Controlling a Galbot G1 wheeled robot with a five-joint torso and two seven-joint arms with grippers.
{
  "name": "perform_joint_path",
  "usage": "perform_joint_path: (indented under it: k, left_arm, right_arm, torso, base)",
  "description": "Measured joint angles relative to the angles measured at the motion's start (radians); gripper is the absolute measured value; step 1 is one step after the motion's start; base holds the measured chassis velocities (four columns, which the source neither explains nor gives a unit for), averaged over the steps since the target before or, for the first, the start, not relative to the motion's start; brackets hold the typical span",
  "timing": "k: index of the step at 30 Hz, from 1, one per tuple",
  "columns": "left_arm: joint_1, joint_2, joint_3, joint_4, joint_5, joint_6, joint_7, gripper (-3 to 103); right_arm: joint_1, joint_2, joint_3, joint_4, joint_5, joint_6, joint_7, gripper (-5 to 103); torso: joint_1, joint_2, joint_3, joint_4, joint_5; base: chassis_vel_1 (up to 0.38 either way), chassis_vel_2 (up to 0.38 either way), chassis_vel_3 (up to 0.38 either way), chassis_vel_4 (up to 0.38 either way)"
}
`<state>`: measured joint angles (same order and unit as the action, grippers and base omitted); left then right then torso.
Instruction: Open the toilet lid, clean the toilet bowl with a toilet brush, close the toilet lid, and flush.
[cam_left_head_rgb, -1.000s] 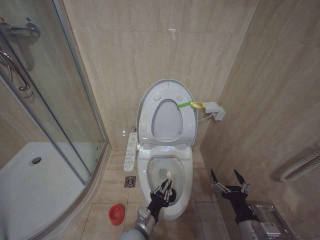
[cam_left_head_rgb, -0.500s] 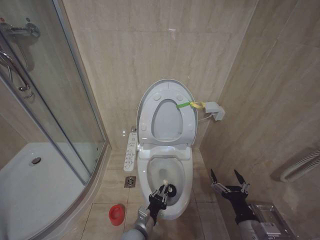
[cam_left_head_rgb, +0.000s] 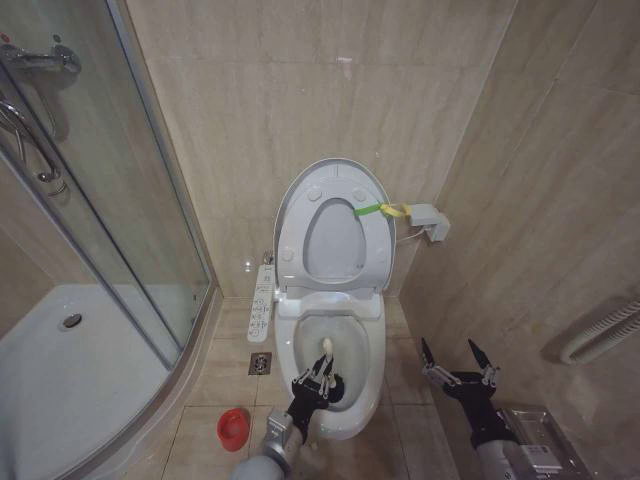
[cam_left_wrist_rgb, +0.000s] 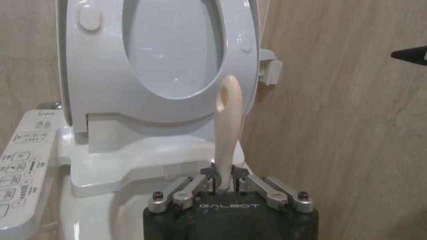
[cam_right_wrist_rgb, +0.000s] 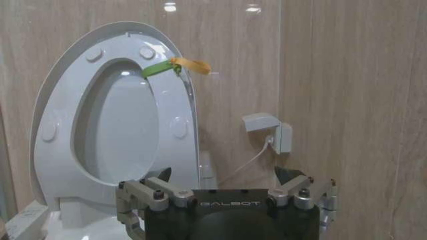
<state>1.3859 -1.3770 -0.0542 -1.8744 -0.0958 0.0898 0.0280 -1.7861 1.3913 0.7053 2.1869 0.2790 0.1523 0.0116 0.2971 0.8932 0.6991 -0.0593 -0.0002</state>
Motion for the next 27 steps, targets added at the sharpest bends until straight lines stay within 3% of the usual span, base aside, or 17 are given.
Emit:
perform_joint_path:
  k: [9, 16, 20, 27]
  left_arm:
    - [-0.003, -0.004, 0.016, 0.051, -0.034, 0.013, 0.0, 16]
    - [-0.042, -0.008, 0.016, 0.115, -0.052, 0.015, -0.001, 16]
    - [-0.056, -0.004, 0.008, 0.113, -0.058, 0.015, 0.0, 16]
    - [-0.046, 0.004, 0.0, 0.076, 0.0, -0.015, 0.018, 16]
  right_arm:
    - [0.0, 0.0, 0.0, 0.0, 0.0, 0.0, 0.0, 100]
    - [0.0, 0.0, 0.0, 0.0, 0.0, 0.0, 0.0, 100]
    - [0.0, 0.0, 0.0, 0.0, 0.0, 0.0, 0.0, 100]
    - [0.0, 0.0, 0.0, 0.0, 0.0, 0.0, 0.0, 100]
  torso:
    - [0.0, 0.0, 0.0, -0.0002, 0.0012]
    - [0.0, 0.0, 0.0, -0.0001, -0.0011]
    - [0.0, 0.0, 0.0, -0.0001, -0.0001]
    - [0.0, 0.0, 0.0, -0.0001, 0.0002]
  base:
    - [0.0, 0.0, 0.0, 0.0]
    - [0.0, 0.0, 0.0, 0.0]
    - [0.0, 0.0, 0.0, 0.0]
    - [0.0, 0.0, 0.0, 0.0]
